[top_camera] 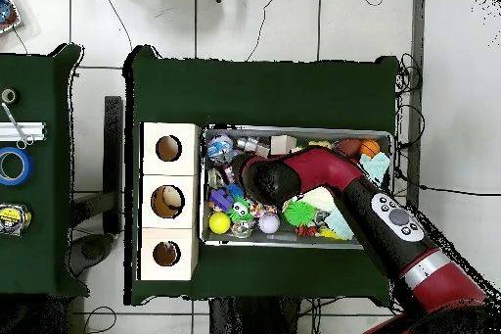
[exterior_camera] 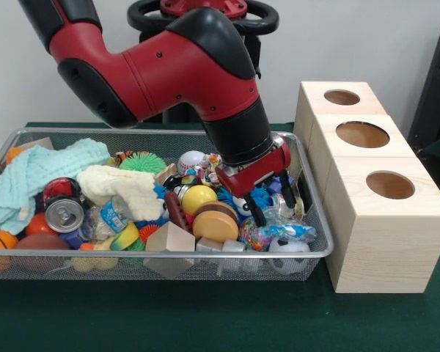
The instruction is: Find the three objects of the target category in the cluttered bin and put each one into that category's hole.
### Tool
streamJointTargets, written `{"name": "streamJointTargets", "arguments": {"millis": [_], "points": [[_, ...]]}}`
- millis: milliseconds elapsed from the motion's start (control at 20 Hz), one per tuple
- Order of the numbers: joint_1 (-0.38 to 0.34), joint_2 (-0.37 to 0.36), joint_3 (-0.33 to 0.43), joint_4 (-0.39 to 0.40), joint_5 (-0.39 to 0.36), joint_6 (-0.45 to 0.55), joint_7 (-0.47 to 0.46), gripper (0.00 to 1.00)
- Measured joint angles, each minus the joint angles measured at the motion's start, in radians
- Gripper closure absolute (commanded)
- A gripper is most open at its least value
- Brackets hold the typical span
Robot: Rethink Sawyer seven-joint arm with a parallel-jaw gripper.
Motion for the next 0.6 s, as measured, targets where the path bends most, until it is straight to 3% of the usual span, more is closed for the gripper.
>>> {"name": "streamJointTargets", "arguments": {"millis": [600], "points": [[0.001, 0.019, 0.0, -0.02, -0.005, -0.006, 0.0, 0.0]]}}
